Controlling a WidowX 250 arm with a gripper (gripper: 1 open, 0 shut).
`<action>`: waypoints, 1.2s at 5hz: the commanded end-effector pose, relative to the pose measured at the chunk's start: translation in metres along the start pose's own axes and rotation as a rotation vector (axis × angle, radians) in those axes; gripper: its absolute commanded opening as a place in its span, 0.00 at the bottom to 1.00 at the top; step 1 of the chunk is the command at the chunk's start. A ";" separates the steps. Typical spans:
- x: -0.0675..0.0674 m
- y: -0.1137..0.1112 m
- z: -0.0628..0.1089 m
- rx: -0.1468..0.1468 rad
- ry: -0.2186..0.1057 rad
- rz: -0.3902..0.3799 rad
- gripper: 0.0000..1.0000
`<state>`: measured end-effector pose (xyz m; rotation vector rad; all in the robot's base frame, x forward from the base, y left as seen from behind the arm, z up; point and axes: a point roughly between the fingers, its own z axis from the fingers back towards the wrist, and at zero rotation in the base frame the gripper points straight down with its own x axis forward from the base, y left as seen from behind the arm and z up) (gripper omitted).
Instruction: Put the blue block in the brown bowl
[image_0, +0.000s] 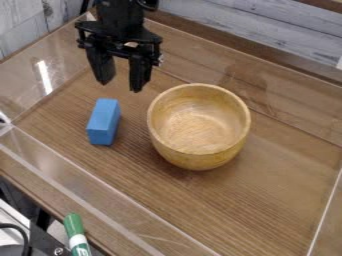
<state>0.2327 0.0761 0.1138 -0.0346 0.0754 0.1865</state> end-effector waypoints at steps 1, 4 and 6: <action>0.001 0.005 0.009 0.013 -0.050 0.004 1.00; -0.002 0.012 -0.006 0.020 -0.027 0.009 1.00; -0.005 0.018 -0.015 0.023 -0.012 0.015 1.00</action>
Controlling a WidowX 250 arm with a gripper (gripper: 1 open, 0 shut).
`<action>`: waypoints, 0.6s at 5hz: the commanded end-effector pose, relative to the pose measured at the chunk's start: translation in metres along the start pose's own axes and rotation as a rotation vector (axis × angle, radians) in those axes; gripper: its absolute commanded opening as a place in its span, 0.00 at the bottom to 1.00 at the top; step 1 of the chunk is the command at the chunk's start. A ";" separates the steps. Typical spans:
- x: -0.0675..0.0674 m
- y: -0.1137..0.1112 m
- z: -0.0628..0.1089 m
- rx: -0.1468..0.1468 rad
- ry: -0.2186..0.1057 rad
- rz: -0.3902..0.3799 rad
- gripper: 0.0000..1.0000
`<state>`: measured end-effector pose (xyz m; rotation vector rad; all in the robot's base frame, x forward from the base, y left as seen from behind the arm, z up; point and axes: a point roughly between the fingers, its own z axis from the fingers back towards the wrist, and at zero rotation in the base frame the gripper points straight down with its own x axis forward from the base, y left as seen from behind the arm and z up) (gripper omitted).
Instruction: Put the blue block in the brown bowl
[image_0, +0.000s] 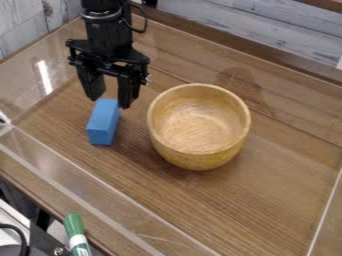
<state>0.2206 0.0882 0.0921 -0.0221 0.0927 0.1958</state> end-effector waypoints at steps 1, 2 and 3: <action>0.002 0.005 0.002 0.010 -0.020 0.006 1.00; 0.002 0.008 -0.002 0.010 -0.015 0.010 1.00; 0.001 0.011 -0.005 0.009 -0.012 0.015 1.00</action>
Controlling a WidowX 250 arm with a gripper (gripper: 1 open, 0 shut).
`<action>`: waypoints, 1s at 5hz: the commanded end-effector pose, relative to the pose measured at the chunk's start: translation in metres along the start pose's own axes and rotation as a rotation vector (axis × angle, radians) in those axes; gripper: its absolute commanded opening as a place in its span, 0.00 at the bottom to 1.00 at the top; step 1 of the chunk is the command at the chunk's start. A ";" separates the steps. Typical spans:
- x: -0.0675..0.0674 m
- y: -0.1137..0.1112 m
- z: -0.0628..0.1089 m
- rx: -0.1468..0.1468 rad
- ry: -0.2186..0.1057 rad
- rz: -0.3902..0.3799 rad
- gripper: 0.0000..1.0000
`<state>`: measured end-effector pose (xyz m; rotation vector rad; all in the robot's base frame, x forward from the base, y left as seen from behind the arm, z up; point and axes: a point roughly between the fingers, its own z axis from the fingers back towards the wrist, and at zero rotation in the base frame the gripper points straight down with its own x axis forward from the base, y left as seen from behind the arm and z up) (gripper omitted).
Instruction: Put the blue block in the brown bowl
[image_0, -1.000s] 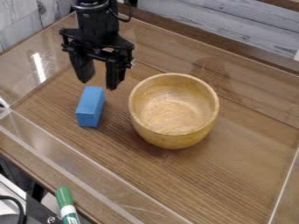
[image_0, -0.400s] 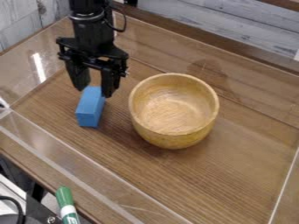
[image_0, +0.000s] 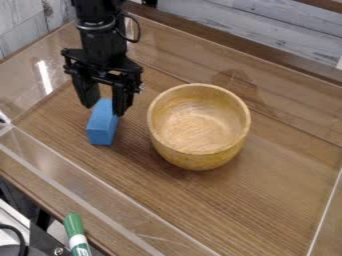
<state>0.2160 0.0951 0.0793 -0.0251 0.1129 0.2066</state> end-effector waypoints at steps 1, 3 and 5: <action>0.003 0.006 0.004 0.010 -0.028 0.007 1.00; 0.005 0.009 -0.001 0.005 -0.019 0.021 1.00; 0.006 0.011 -0.004 -0.006 -0.012 0.029 1.00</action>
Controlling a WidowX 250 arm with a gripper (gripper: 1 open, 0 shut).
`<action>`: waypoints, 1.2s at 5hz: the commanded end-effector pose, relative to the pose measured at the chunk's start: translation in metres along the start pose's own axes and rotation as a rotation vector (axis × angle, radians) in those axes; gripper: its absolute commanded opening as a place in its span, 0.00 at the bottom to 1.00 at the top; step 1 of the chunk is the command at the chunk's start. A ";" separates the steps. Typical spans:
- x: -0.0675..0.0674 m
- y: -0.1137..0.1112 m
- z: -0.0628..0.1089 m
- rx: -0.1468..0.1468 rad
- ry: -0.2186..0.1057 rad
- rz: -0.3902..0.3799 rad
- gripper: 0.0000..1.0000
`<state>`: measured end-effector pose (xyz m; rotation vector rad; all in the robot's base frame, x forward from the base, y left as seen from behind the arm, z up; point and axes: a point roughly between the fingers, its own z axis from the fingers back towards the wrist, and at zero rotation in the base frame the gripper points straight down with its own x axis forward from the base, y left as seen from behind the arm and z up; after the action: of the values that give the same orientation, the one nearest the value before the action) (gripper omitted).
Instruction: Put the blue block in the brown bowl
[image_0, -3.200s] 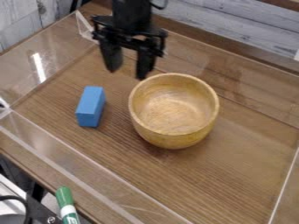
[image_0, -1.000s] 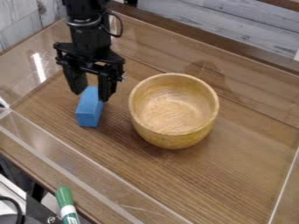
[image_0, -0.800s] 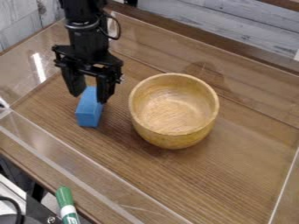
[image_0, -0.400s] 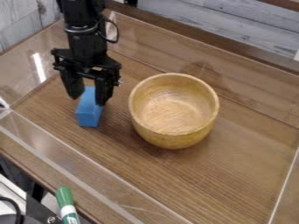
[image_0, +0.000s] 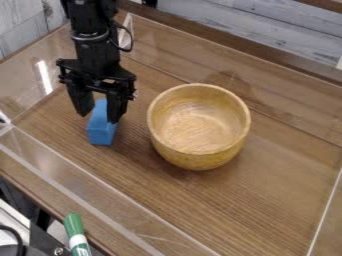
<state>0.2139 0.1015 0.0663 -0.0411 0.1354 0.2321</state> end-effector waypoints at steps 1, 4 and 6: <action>0.006 0.004 0.007 0.003 -0.036 0.006 0.00; 0.011 0.009 -0.010 -0.008 -0.041 0.024 1.00; 0.014 0.010 -0.020 -0.018 -0.042 0.035 1.00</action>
<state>0.2189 0.1074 0.0369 -0.0629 0.1246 0.2638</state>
